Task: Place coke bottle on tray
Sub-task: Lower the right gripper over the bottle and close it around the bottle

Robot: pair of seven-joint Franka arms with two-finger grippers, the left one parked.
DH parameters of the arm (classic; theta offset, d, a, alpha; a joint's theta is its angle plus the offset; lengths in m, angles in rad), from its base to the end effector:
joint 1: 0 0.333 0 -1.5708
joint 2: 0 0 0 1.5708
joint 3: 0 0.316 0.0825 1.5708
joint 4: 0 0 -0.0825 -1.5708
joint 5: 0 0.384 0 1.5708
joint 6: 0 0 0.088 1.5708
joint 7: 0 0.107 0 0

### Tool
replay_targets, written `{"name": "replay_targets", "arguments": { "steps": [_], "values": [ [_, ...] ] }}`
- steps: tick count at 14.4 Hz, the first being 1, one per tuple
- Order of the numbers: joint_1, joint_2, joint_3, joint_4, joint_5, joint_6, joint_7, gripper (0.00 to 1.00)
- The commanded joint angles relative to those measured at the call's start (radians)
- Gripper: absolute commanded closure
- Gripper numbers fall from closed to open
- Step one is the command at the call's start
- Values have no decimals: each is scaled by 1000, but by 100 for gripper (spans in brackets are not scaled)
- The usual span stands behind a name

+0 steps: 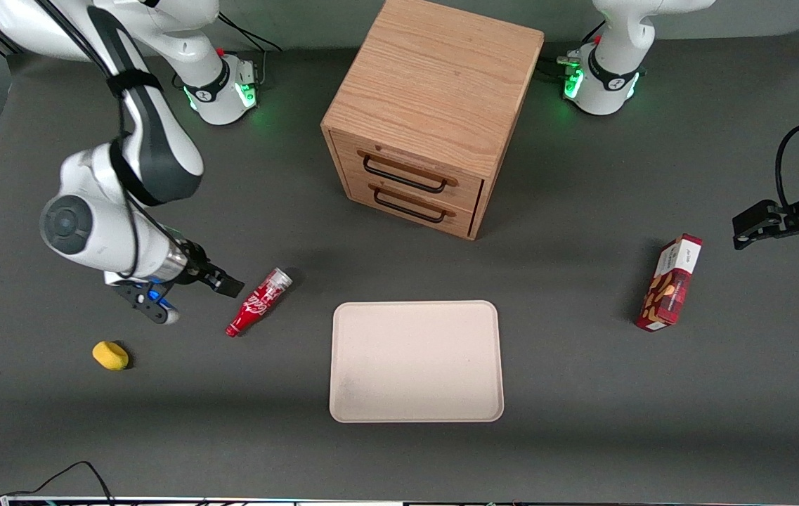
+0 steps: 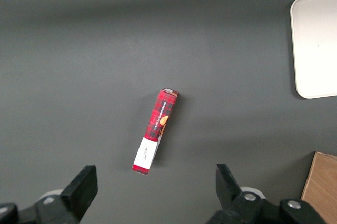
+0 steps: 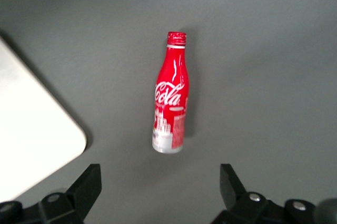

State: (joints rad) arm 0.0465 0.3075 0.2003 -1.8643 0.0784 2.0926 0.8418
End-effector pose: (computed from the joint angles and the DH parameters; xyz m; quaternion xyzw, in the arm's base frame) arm 0.5989 0.1479 0.3504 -0.9461 0.3154 0.0645 0.0351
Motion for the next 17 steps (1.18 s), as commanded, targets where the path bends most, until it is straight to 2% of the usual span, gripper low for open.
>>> {"name": "replay_targets", "arguments": {
  "steps": [1, 5, 6, 8, 9, 17],
  "values": [
    [44, 34, -5, -64, -2, 98, 88, 0],
    [47, 132, -10, -61, -3, 138, 160, 0],
    [49, 148, -12, -59, -34, 150, 196, 0],
    [53, 174, -10, -53, -155, 177, 291, 0],
    [53, 189, -10, -49, -181, 202, 321, 0],
    [56, 252, -15, -41, -184, 288, 326, 0]
  ]
}}
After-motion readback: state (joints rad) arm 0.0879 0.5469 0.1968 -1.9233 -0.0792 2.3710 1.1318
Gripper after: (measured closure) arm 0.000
